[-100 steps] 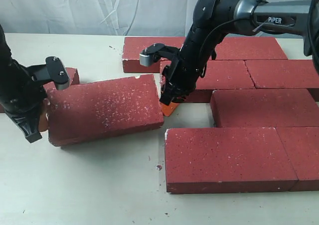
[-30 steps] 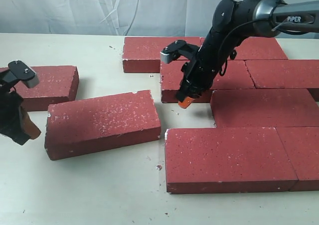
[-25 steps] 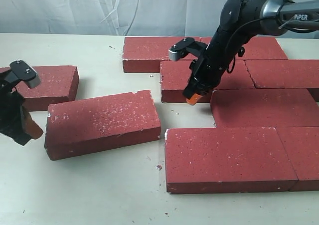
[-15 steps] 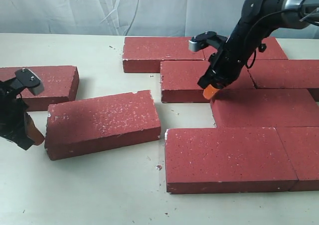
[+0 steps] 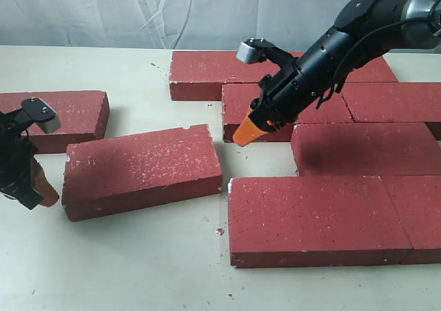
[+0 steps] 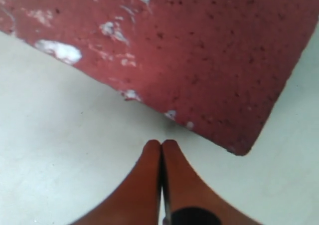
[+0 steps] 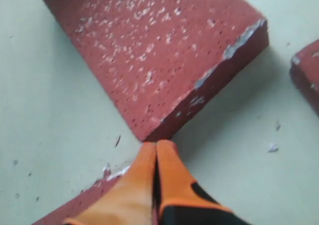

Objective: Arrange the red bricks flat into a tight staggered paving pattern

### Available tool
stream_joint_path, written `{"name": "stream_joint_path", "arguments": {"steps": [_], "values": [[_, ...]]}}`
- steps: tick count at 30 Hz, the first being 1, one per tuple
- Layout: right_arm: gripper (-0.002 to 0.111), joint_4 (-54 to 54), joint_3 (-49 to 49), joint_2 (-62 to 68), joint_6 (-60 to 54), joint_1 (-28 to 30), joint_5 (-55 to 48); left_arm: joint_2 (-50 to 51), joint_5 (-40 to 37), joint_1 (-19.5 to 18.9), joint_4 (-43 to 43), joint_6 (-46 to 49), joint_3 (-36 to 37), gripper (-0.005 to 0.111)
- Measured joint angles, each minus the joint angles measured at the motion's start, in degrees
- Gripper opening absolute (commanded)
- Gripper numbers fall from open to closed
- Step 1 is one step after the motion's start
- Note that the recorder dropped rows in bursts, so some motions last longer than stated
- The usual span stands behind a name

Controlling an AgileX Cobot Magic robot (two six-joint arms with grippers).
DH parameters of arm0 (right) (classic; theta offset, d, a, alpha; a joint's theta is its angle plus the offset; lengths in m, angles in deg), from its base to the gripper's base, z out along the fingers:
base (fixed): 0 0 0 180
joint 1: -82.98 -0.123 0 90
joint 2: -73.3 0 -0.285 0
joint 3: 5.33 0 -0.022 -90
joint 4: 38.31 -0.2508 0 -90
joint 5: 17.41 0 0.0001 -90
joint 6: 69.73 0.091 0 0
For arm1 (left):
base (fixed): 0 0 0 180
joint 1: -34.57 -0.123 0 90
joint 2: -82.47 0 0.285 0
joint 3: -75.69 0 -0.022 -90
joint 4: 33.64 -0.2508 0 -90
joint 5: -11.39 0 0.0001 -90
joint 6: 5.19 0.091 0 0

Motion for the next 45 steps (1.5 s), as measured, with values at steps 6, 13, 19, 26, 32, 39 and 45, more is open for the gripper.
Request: {"name": "stream_joint_path", "arguments": {"steps": [6, 13, 19, 26, 32, 39, 45], "values": [[-0.001, 5.7, 0.0, 0.9, 2.3, -3.4, 5.7, 0.0, 3.4, 0.0, 0.5, 0.0, 0.0, 0.0], [-0.001, 16.1, 0.0, 1.4, 10.7, -6.7, 16.0, 0.0, 12.5, 0.0, 1.5, -6.9, -0.1, 0.0], [-0.001, 16.8, 0.1, 1.4, 13.1, -8.0, 19.1, 0.0, 11.6, 0.0, 1.5, -12.7, -0.2, 0.0], [-0.001, 18.8, 0.1, 1.4, 13.7, -12.2, 20.6, 0.1, 11.2, 0.0, 2.9, -13.8, -0.2, 0.0], [-0.001, 19.4, 0.1, 2.5, 14.0, -12.8, 21.4, 0.1, 11.2, 0.0, 3.5, -12.4, -0.2, 0.0], [-0.001, 19.3, 0.1, 3.2, 14.3, -13.1, 22.0, 0.1, 10.9, 0.0, 5.8, -10.7, -0.2, 0.0], [-0.001, 19.9, 0.1, 3.5, 14.5, -15.2, 19.8, 0.1, 11.8, -0.4, 8.6, -5.6, -0.2, 0.0]]}}
